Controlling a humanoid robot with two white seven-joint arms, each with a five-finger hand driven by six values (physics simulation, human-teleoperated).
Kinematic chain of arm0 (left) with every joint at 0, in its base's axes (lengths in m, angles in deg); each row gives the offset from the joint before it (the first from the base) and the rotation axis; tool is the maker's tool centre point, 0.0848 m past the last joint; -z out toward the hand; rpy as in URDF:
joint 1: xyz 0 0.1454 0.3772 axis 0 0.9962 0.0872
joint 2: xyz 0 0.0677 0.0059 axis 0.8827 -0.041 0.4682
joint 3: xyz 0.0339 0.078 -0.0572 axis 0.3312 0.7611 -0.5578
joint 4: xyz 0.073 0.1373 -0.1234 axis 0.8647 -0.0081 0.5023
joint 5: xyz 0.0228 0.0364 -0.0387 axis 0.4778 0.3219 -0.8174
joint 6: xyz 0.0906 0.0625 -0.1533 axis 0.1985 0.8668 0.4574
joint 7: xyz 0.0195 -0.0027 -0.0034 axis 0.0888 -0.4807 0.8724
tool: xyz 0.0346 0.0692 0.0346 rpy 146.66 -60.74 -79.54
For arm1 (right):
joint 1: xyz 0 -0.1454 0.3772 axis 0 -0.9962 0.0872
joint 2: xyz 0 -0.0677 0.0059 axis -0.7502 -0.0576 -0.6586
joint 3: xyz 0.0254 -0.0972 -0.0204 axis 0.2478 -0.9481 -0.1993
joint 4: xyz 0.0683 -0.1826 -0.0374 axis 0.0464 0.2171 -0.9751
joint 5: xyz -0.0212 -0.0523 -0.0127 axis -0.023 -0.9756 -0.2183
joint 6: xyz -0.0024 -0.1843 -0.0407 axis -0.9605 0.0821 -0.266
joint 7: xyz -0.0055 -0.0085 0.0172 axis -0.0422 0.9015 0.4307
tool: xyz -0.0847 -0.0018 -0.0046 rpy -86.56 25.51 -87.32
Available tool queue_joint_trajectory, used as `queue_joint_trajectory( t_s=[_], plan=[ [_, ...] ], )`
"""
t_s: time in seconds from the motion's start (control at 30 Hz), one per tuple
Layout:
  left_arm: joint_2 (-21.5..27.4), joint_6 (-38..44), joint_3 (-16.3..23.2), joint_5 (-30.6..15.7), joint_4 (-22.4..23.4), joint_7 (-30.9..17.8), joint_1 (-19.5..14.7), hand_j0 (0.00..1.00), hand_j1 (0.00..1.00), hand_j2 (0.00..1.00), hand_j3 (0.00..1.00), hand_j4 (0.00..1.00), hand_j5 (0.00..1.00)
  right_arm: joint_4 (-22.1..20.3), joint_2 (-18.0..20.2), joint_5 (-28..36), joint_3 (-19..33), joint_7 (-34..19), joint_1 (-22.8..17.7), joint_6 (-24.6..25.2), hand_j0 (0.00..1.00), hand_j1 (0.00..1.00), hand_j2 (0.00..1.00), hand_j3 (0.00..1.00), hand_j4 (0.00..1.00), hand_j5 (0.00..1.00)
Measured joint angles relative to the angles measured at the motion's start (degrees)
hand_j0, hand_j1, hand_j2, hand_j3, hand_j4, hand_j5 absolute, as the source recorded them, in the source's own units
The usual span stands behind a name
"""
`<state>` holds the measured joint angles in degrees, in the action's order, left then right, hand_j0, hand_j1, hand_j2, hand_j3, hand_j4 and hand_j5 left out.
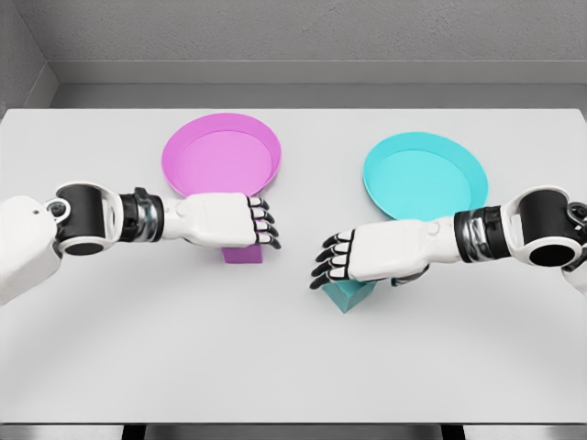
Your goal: Place the blocks in the corresponding plates according to their colors
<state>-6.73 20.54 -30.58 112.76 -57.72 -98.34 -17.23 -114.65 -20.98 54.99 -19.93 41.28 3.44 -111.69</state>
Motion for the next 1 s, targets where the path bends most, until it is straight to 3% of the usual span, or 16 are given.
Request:
queue_joint_trajectory(
  t_s=[0.33,0.43,0.5,0.73,1.0],
  plan=[
    [0.04,0.56,0.61,-0.29,-0.07,0.82,0.0,0.58,0.58,0.58,0.58,0.58,0.58,0.98,-0.57,-0.6,-1.6,0.21,-0.26,0.21,1.0,1.0,1.0,1.0,1.0,1.0],
    [0.03,0.32,0.79,0.11,-0.23,0.61,-0.26,0.57,0.57,0.57,0.57,0.57,0.57,1.03,-0.91,-0.81,-2.29,0.24,-0.26,0.21,0.96,0.96,0.96,0.96,0.96,0.96],
    [0.14,0.14,0.89,-0.33,-0.77,0.36,-1.58,0.56,0.56,0.56,0.56,0.56,0.56,1.04,-0.97,-0.94,-2.28,0.22,-0.18,0.19,0.88,0.88,0.88,0.88,0.88,0.88],
    [2.41,0.0,0.54,-4.42,-1.13,0.36,-6.42,0.56,0.56,0.56,0.56,0.56,0.56,1.07,-0.44,-1.17,-0.06,0.04,-0.35,0.04,0.78,0.78,0.78,0.78,0.78,0.78],
    [1.12,-0.04,-1.76,-5.48,9.61,0.45,-10.72,0.56,0.56,0.56,0.56,0.56,0.56,1.07,-0.36,-1.1,1.11,0.0,-0.44,0.0,0.67,0.67,0.67,0.67,0.67,0.67]
  ],
)
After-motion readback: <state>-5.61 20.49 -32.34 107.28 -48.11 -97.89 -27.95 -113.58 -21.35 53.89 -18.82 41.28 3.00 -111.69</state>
